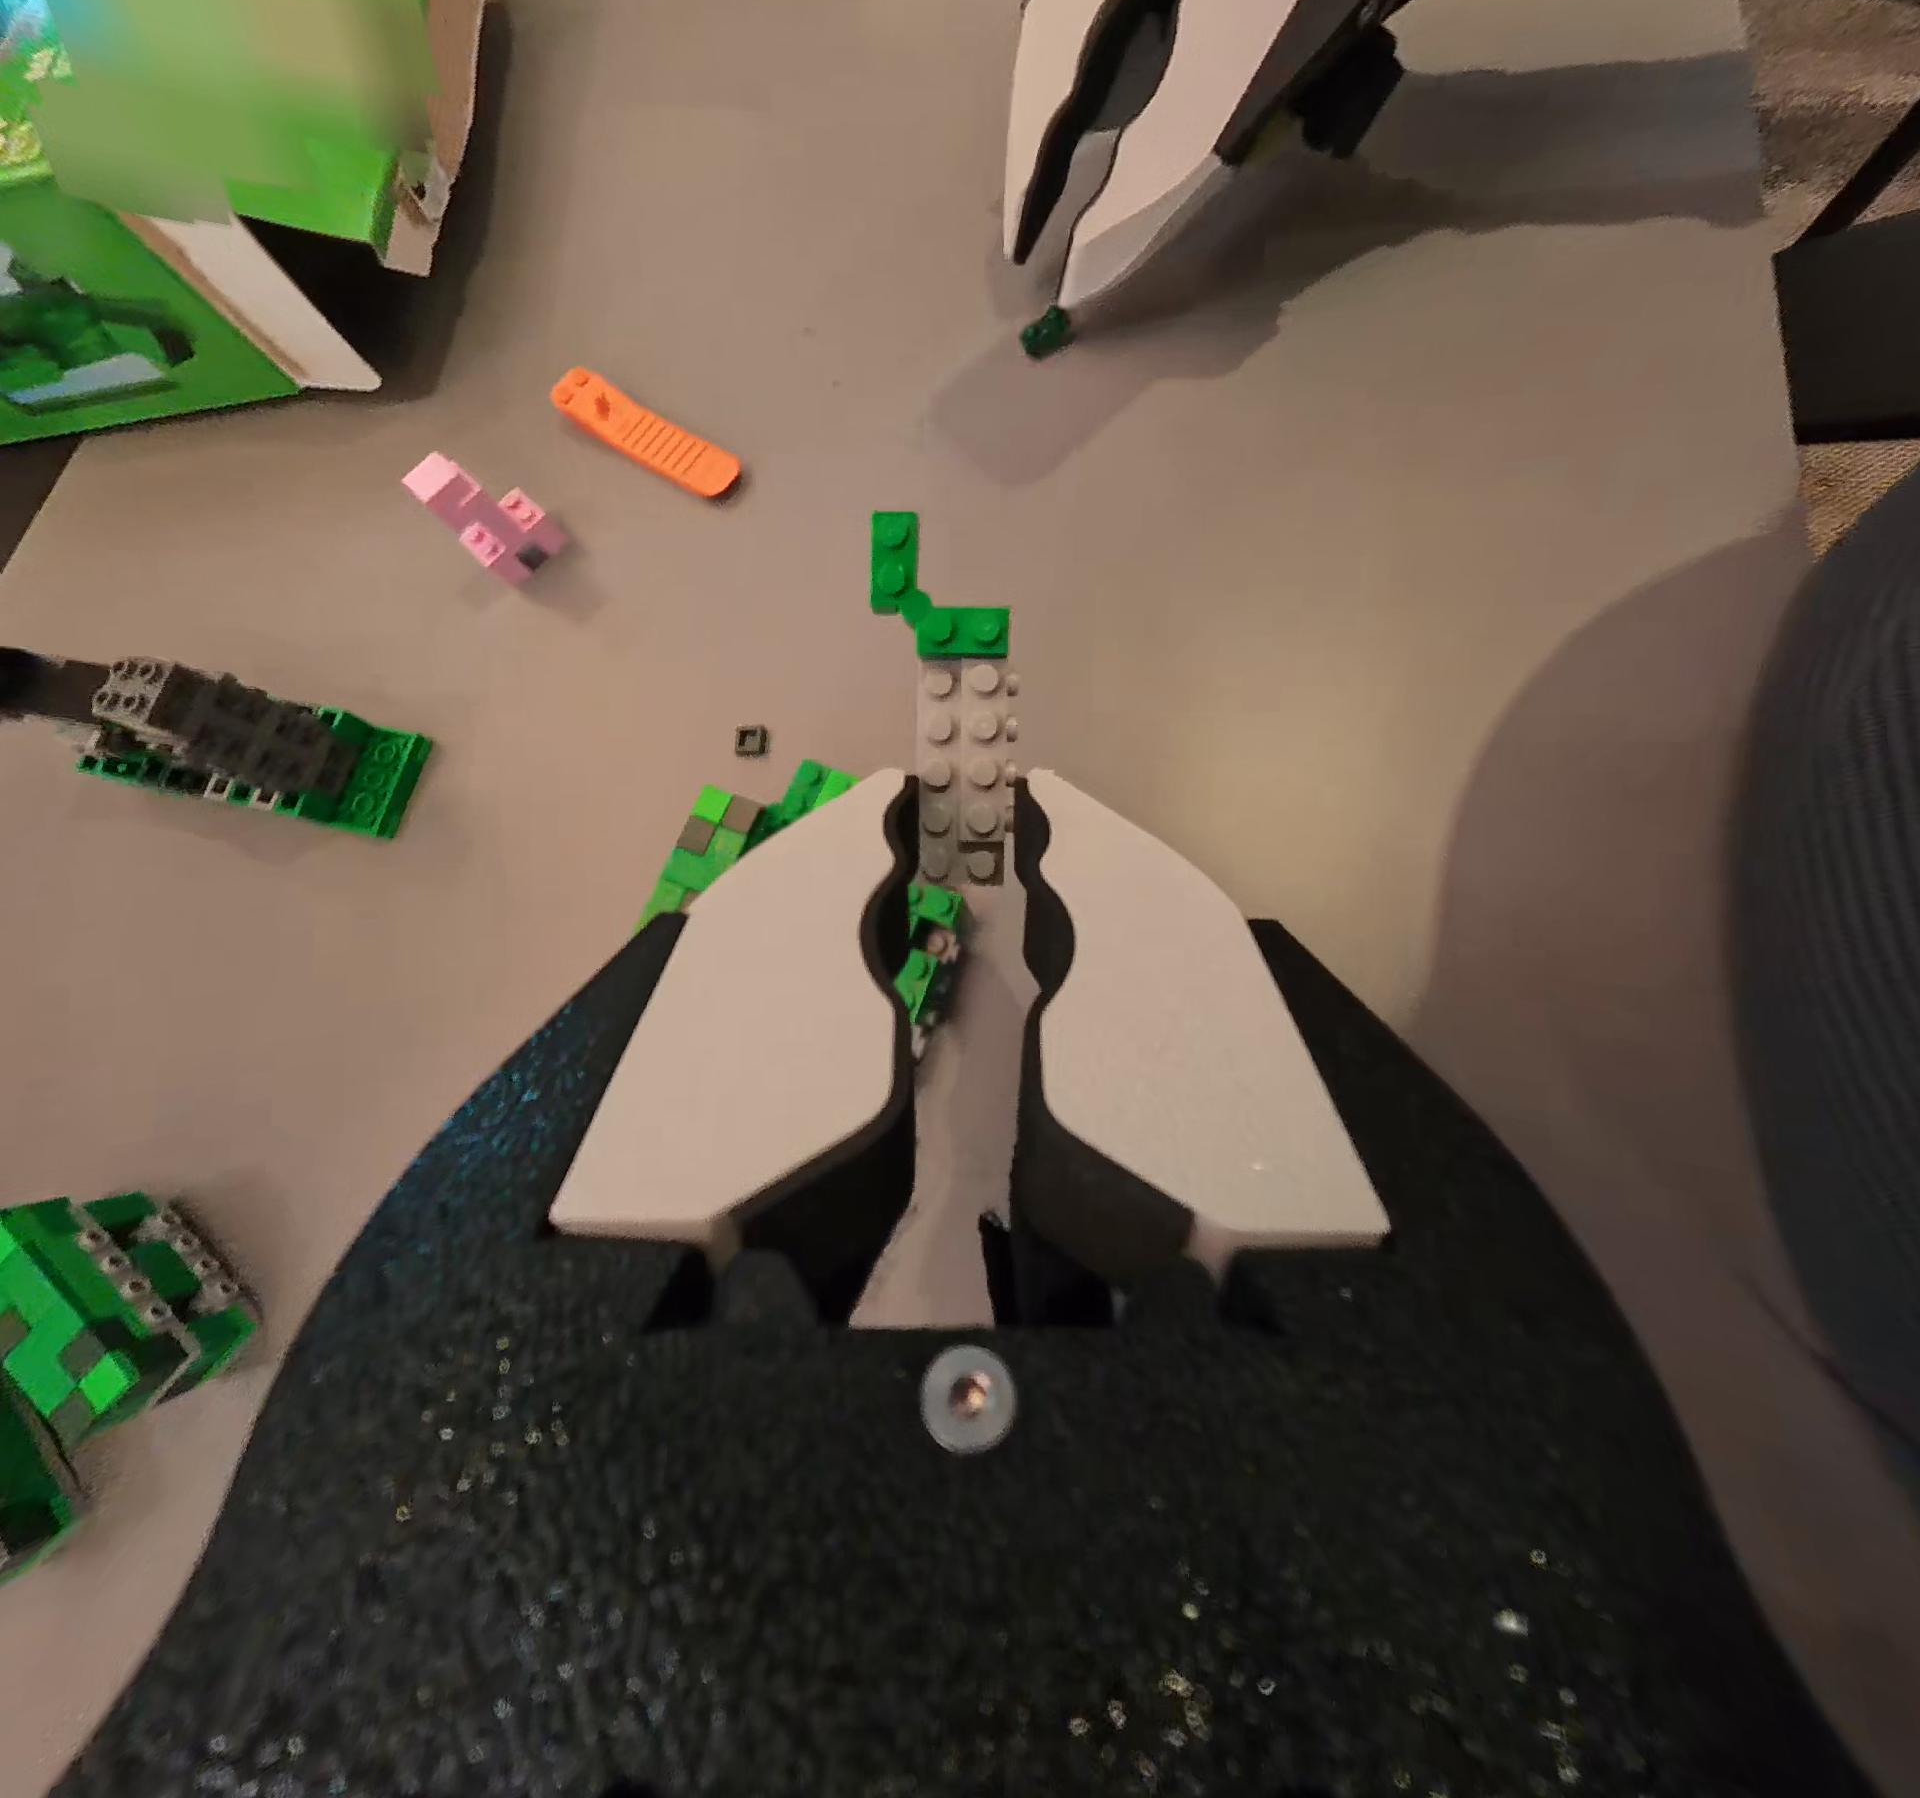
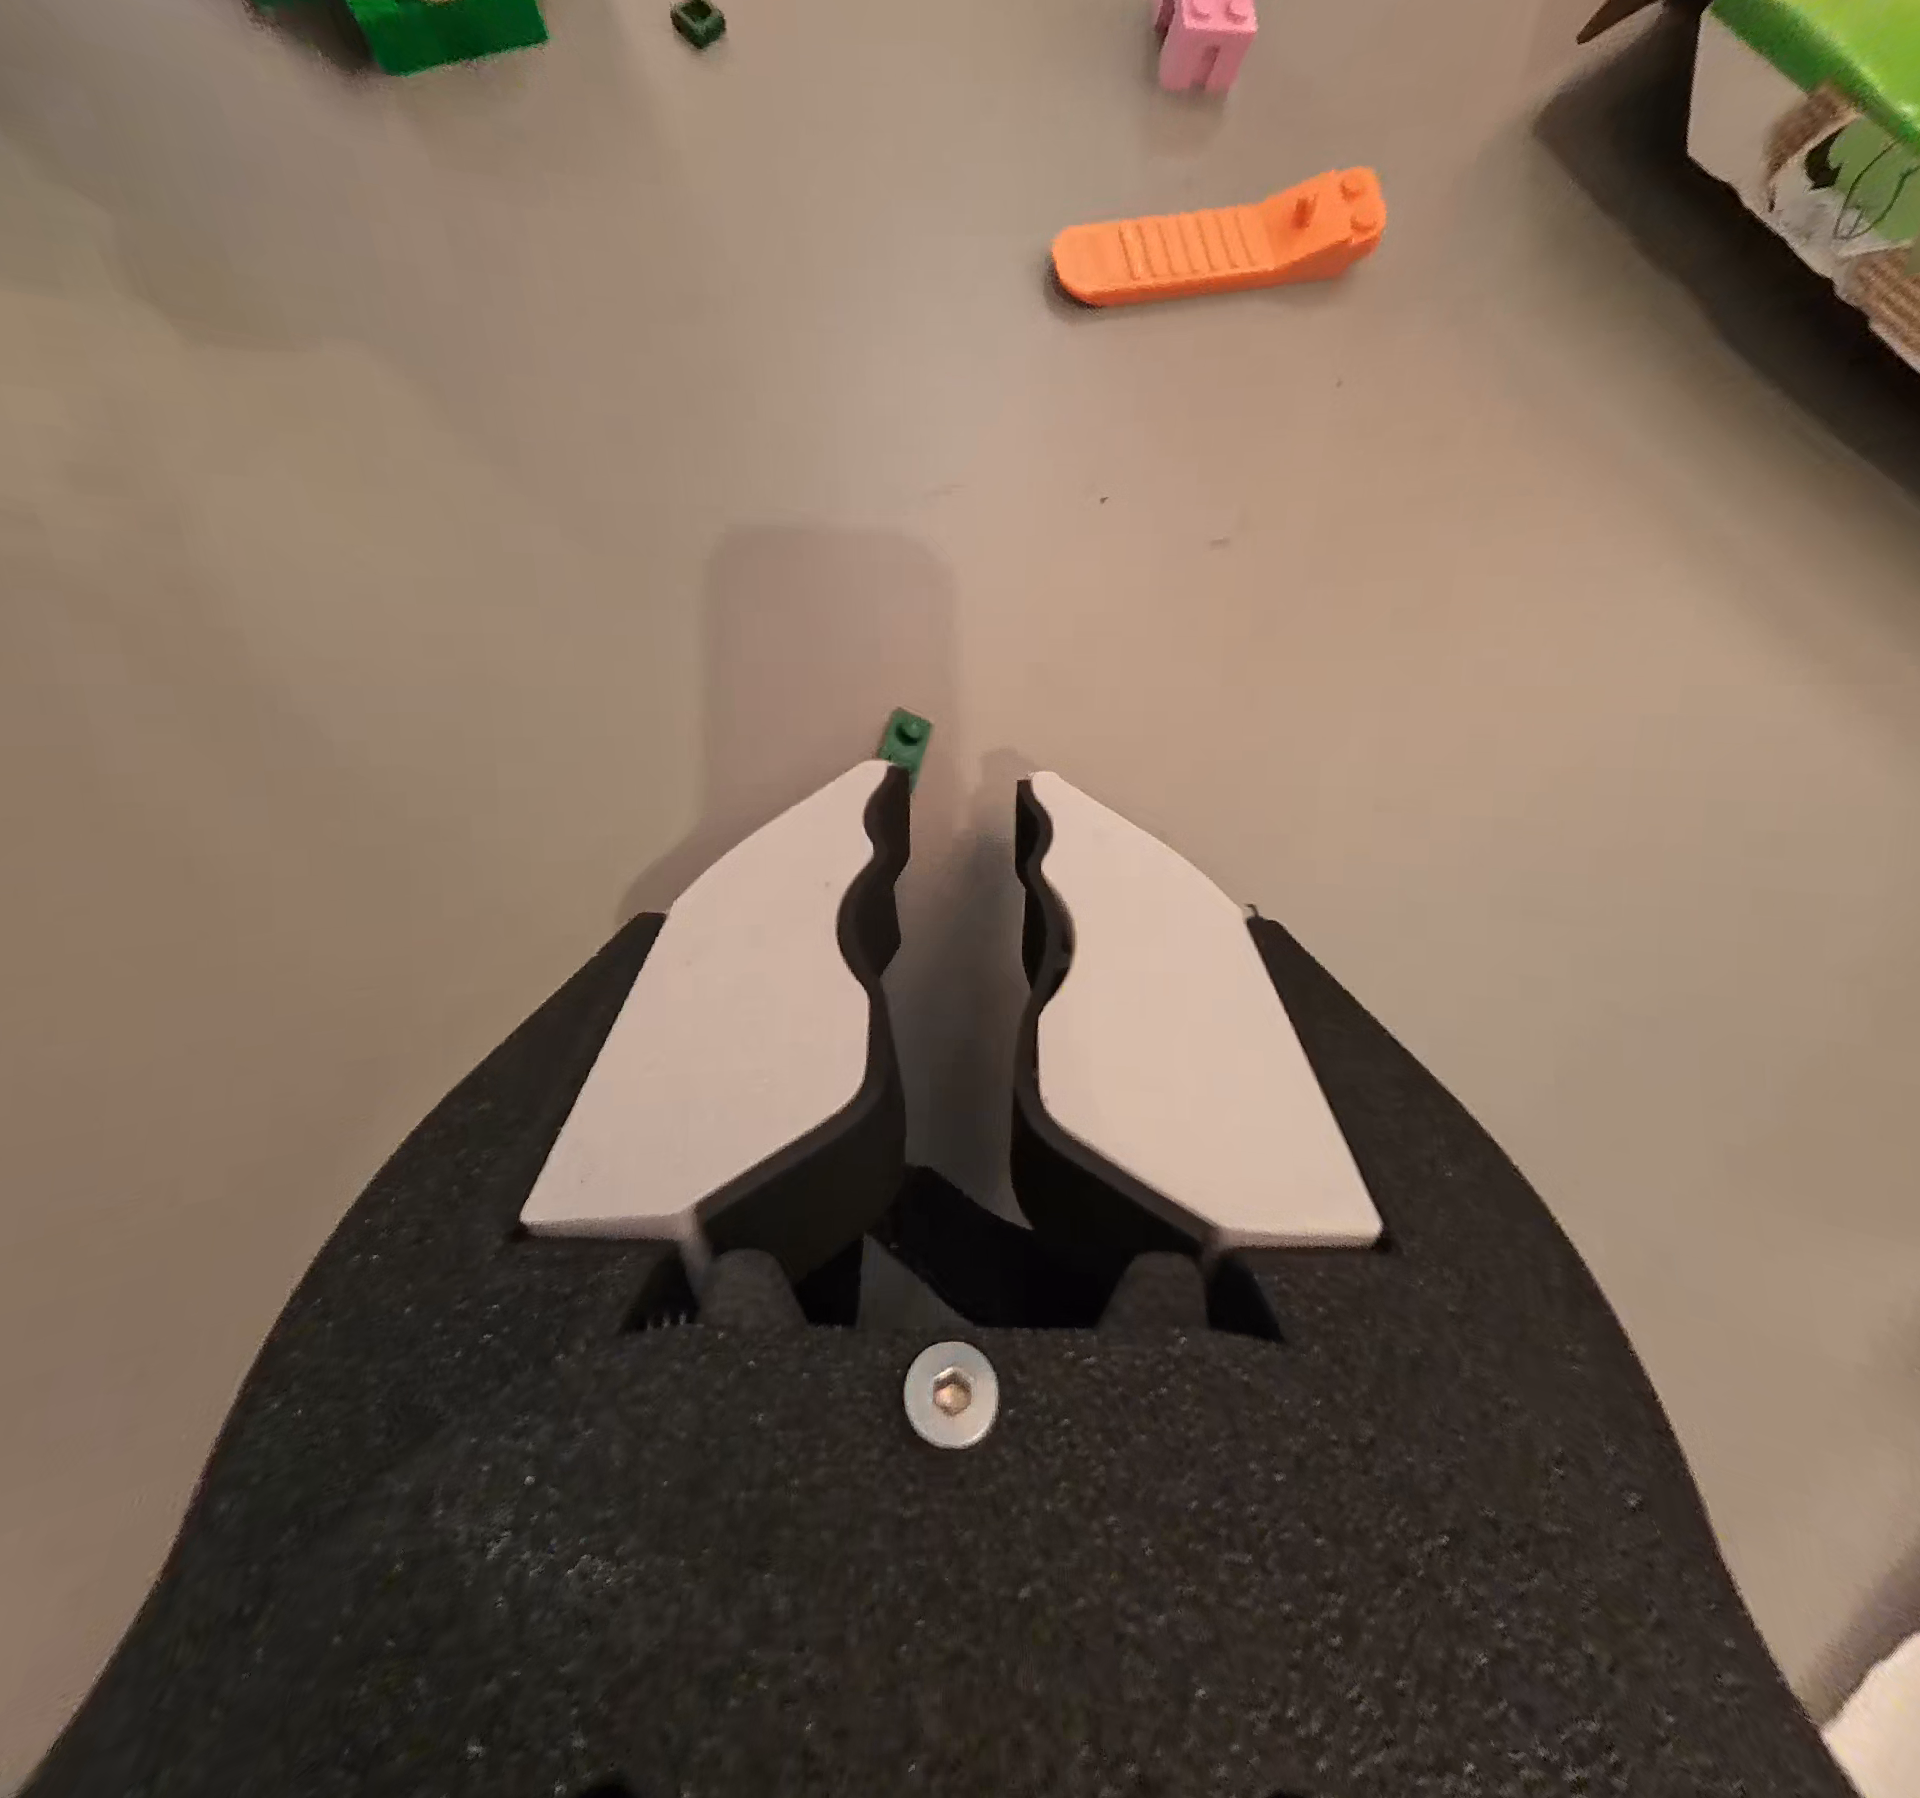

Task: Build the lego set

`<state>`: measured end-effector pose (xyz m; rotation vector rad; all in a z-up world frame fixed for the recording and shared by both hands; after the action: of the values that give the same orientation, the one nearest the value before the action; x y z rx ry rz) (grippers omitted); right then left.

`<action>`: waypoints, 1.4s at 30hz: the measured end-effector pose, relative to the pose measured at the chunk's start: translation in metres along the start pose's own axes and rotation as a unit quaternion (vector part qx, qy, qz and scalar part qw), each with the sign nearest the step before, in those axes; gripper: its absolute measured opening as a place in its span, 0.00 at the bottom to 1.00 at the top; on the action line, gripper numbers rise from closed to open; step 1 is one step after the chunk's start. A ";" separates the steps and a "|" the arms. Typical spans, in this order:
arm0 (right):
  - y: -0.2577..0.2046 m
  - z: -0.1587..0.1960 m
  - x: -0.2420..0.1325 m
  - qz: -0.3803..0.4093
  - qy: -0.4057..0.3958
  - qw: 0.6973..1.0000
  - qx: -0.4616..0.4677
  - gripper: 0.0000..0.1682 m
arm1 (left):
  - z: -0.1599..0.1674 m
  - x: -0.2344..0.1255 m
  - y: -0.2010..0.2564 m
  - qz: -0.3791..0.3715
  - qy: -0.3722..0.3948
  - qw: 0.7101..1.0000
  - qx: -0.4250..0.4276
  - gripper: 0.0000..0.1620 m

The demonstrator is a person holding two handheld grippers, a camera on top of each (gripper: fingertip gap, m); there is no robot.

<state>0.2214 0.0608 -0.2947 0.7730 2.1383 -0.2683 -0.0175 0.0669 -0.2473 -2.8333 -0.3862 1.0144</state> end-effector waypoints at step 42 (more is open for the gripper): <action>-0.069 -0.247 -0.077 -0.009 0.144 0.954 -0.262 0.04 | -0.062 -0.095 -0.062 -0.010 0.054 0.954 0.293 0.10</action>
<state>0.0579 0.0805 -0.0834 0.4994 2.3345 0.4179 -0.0609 0.0996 -0.1304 -2.3244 -0.0784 0.7947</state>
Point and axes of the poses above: each gripper's, where its closed fingertips meet, x out along the fingers, z out of its underside, y = z × x across the jaws, the point moved 5 cm from there along -x, back along the fingers, and after that the axes turned 5 degrees about -z, right-handed, at the moved point
